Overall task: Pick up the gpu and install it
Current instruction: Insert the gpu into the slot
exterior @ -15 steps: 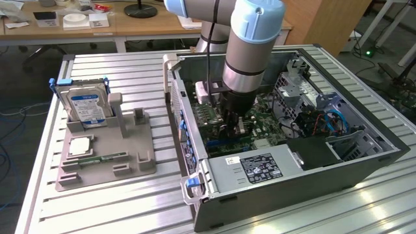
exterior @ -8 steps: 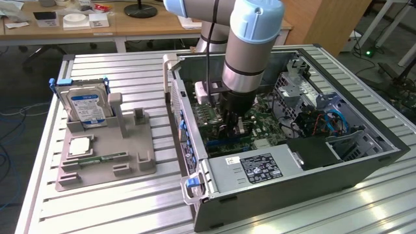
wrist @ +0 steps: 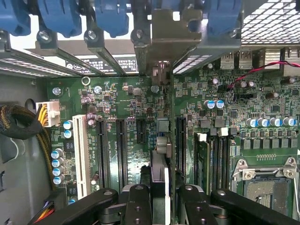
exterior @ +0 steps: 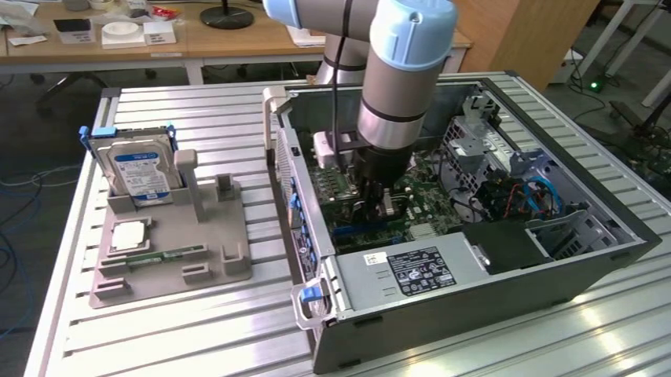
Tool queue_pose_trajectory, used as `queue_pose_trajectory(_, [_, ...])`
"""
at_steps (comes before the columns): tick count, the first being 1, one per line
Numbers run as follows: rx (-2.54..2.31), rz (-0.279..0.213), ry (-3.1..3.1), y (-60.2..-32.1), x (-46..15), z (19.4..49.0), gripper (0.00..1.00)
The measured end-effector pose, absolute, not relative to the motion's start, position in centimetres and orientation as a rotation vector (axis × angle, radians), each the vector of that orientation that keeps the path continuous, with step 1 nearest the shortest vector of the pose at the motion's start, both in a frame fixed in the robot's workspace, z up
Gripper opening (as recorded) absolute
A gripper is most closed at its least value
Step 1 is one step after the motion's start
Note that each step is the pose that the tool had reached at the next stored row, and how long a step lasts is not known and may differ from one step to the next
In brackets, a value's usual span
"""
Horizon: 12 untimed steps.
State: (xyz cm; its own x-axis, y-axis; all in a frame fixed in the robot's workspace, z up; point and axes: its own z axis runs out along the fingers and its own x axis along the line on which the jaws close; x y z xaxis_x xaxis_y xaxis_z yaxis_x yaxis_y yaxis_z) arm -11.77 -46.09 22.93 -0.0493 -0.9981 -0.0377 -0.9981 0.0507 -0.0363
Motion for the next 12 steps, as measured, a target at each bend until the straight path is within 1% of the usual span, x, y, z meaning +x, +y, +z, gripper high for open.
queue_pose_trajectory(12, [-2.131,0.002,2.235,-46.09,-11.81,22.89,0.28])
